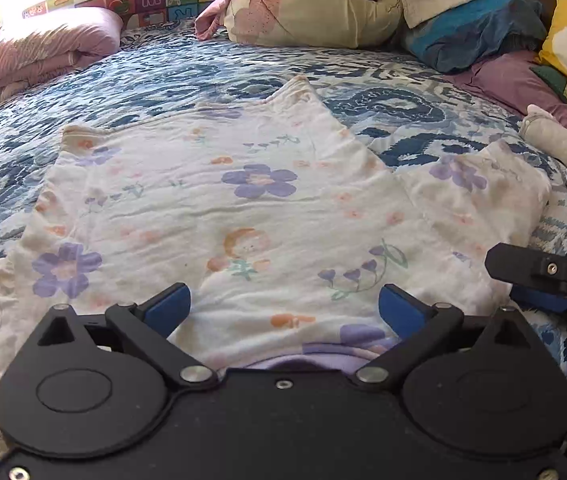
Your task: Fold clothes
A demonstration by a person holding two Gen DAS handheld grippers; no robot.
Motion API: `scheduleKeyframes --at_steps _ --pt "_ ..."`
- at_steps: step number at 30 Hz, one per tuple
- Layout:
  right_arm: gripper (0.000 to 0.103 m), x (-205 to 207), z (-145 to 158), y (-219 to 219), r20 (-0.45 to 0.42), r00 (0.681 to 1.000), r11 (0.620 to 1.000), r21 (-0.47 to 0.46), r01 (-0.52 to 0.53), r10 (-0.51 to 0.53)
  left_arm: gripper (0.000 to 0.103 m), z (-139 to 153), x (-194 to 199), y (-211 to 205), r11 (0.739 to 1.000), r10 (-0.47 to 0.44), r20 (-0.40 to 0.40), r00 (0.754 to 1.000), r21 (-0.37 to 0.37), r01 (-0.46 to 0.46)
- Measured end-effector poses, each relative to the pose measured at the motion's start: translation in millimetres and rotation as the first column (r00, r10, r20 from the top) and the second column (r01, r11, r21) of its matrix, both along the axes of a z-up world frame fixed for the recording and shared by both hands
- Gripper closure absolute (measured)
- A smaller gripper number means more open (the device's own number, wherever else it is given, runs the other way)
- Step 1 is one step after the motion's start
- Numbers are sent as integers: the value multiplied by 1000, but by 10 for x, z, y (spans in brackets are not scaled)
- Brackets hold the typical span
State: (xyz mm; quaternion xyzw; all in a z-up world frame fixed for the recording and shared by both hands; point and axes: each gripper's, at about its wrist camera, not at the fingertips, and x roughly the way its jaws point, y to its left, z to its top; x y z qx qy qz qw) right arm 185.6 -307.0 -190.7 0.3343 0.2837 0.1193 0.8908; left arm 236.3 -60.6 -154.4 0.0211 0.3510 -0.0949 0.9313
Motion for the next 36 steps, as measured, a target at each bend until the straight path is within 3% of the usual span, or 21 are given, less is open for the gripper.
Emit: scheduleKeyframes --at_steps 3,5,10,16,21,23,24,26,29,36 --pt "23 -14 8 9 8 1000 1000 -19 23 -23 9 92 57 48 997 38 -1 999 -63 -38" --pt "35 -10 -23 -12 6 999 999 -6 42 -42 13 149 141 -24 998 33 -8 999 -60 -34" --pt "36 34 -63 -98 5 999 998 48 35 -35 28 271 456 -338 1000 -18 -27 999 -22 18" --pt "37 104 -33 -25 27 999 999 -22 37 -36 41 330 1091 -835 999 -31 -61 998 42 34" --pt "35 126 28 101 56 998 993 -115 40 -34 67 199 1488 -1073 992 -17 -105 994 119 30" --pt "48 106 66 136 67 997 988 -145 44 -34 73 159 1576 -1128 986 -10 -105 994 167 27" --pt "55 106 80 134 74 997 988 -147 44 -34 83 152 1608 -1117 984 -7 -105 994 174 25" --pt "76 103 118 125 98 995 987 -151 45 -30 92 146 1666 -1075 984 -5 -108 994 175 24" --pt "82 63 206 172 151 988 981 -188 47 -19 94 215 1725 -930 993 0 -113 994 116 13" --pt "84 -16 391 420 274 959 957 -288 10 73 95 389 1663 -451 1000 20 -95 995 -10 -21"
